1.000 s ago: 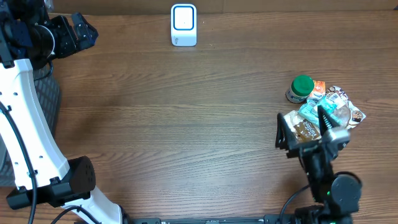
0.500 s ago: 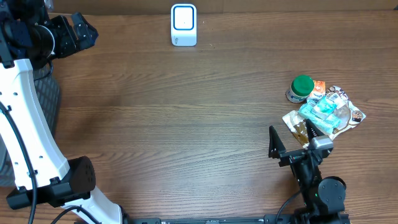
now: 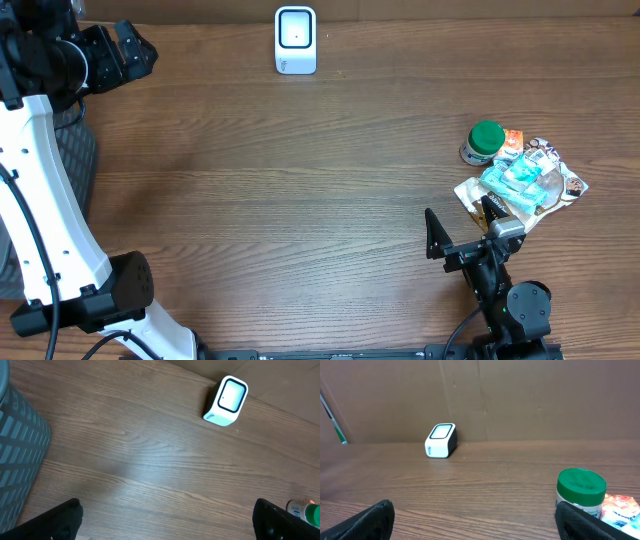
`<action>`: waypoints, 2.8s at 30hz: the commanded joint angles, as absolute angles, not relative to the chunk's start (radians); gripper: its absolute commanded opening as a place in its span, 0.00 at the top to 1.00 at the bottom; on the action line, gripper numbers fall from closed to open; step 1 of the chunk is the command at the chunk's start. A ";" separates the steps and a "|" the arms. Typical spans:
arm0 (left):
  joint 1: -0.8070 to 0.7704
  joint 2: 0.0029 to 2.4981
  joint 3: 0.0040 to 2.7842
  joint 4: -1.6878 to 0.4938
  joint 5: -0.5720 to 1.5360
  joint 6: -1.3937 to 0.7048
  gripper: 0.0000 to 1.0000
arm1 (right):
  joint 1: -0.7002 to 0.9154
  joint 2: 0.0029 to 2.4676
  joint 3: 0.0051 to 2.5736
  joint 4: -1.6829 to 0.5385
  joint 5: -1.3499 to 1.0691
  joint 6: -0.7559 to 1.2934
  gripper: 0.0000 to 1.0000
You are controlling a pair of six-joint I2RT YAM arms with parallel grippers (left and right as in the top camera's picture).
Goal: Scan the item barcode
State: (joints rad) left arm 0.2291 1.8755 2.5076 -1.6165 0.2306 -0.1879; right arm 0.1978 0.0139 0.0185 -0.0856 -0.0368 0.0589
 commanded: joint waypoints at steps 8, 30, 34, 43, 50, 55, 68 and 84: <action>0.229 1.864 2.515 -1.616 0.228 -0.198 0.00 | 0.204 0.003 0.008 -0.081 -0.038 0.055 0.00; 0.227 1.736 2.406 -1.615 0.228 -0.198 0.00 | 0.204 0.003 0.008 -0.081 -0.038 0.055 0.00; 0.222 1.577 2.168 -1.602 0.187 -0.177 0.01 | 0.204 0.003 0.008 -0.081 -0.038 0.055 0.00; 0.205 1.144 1.525 -1.187 0.121 -0.152 0.00 | 0.204 0.003 0.008 -0.081 -0.038 0.055 0.00; 0.111 0.798 0.966 -0.553 0.177 0.039 0.01 | 0.204 0.003 0.008 -0.081 -0.038 0.055 0.00; 0.061 0.604 0.669 -0.264 0.177 0.123 0.00 | 0.204 0.003 0.008 -0.081 -0.038 0.055 0.00; -0.015 0.227 0.190 0.017 0.177 0.420 0.01 | 0.204 0.003 0.008 -0.081 -0.038 0.055 0.00; -0.016 0.003 0.005 -0.066 0.153 0.418 0.01 | 0.204 0.003 0.008 -0.081 -0.038 0.055 0.00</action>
State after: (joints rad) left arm -0.0082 0.0257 0.0174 -0.0422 0.1596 0.4007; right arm 0.1982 0.0128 0.0185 -0.0879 -0.0372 0.0586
